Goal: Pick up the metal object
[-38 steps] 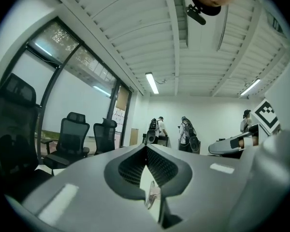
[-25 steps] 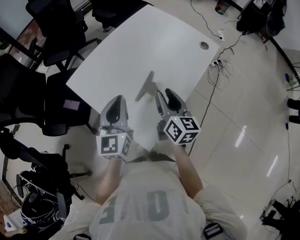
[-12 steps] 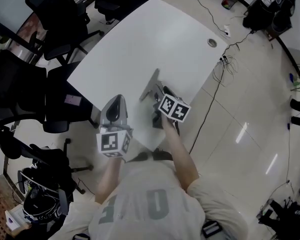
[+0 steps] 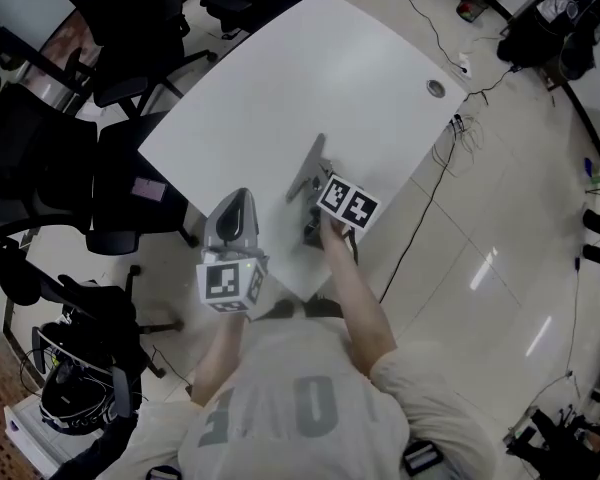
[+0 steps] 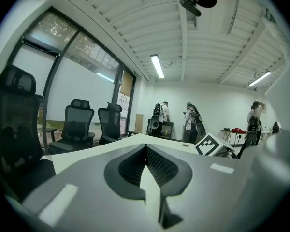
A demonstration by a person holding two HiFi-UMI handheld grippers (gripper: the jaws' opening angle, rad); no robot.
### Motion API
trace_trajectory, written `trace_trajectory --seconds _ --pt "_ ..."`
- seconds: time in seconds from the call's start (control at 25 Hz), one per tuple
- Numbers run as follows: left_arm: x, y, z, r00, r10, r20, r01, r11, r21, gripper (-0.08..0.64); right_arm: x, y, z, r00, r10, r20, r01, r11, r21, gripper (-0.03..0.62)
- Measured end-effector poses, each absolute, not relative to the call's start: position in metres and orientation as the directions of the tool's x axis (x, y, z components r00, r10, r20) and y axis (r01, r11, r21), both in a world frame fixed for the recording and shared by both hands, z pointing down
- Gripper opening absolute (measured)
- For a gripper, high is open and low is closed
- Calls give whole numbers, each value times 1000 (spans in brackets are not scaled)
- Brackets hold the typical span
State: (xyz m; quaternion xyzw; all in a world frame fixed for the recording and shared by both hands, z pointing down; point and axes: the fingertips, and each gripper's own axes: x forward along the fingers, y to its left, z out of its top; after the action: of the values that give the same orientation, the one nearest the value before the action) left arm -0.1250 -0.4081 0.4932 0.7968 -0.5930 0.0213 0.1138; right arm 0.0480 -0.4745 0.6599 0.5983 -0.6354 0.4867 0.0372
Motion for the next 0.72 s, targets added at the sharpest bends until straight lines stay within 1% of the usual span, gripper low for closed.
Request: trace_trajectory --seconds 0.12,0.2,0.48,0.72 --pt "-125 -407 492 291 -942 169 -951 -267 153 2 47 -476 655 -274 -735 621 -820 -159 -550 82" --pt "-128 -406 493 284 -943 171 -953 -259 155 2 46 -477 652 -283 -742 608 -817 -146 -558 50" --pt "-135 -408 489 260 -954 152 -959 -236 155 2 53 -474 630 -262 -779 570 -863 -75 -499 43" --pt "-135 -418 466 252 -964 91 -960 -237 149 2 60 -473 577 -278 -838 470 -880 26 -474 41"
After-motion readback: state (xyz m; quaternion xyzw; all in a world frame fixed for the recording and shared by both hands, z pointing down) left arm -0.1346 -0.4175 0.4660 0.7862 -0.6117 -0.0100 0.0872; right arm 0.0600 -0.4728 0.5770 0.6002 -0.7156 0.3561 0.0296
